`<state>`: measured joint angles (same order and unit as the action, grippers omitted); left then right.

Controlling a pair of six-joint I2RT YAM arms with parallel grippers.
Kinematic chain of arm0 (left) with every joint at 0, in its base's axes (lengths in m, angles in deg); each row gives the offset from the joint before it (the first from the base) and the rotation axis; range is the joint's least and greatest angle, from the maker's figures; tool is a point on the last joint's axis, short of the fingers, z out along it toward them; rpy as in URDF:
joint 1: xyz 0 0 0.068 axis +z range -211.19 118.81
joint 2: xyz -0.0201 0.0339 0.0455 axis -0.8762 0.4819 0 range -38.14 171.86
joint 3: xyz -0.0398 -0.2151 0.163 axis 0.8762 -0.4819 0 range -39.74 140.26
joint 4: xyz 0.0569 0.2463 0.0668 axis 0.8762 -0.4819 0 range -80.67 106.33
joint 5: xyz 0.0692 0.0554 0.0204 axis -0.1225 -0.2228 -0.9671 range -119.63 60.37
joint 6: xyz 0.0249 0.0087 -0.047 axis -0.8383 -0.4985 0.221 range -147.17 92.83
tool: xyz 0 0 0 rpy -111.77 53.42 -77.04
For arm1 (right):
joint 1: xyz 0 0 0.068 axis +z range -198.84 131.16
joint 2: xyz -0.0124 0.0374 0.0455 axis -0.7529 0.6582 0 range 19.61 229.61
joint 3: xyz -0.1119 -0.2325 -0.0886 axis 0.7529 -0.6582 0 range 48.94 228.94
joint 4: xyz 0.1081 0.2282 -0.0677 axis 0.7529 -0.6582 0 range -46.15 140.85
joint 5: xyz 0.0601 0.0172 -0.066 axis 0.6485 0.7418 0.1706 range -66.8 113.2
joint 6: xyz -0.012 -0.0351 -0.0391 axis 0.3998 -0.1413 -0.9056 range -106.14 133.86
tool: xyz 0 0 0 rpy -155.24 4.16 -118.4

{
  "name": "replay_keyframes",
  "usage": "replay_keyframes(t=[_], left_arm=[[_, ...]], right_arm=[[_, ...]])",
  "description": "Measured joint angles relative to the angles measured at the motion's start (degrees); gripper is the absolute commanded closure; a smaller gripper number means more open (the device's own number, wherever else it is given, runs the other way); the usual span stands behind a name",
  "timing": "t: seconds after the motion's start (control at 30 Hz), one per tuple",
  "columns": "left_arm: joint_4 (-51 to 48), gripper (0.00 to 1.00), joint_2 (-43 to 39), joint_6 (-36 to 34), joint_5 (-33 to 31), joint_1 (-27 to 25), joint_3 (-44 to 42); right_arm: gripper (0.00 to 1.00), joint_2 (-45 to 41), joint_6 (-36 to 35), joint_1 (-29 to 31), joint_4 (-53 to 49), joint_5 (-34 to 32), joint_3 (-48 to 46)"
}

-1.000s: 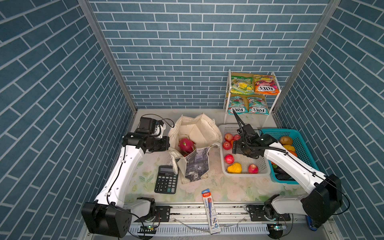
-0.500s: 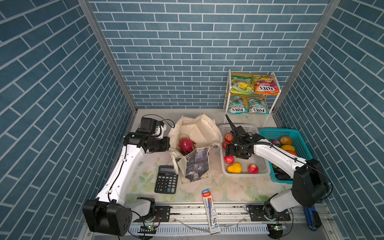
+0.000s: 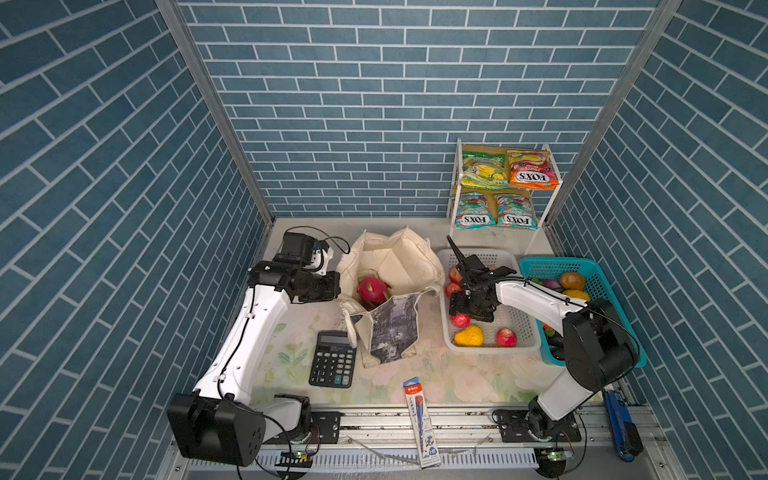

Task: Place the food into the grocery bag and tie it
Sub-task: 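Lower the right gripper and grasp a red apple in the white basket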

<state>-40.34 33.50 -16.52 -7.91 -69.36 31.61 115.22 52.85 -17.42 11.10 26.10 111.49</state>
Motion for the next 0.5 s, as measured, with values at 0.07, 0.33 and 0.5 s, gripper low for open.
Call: replay_keyframes(t=[0.07, 0.33, 0.5], left_arm=[[-0.3, 1.00, 0.4, 0.0, 0.0, 0.0, 0.6], [-0.9, 1.00, 0.5, 0.0, 0.0, 0.0, 1.4], [-0.9, 1.00, 0.5, 0.0, 0.0, 0.0, 1.4]], right_arm=[[0.14, 1.3, -0.3, 0.0, 0.0, 0.4, 0.2], [0.26, 3.7, -1.2, -0.4, 0.0, 0.8, 0.5], [0.40, 3.7, -2.3, -1.2, 0.7, 0.7, 0.5]])
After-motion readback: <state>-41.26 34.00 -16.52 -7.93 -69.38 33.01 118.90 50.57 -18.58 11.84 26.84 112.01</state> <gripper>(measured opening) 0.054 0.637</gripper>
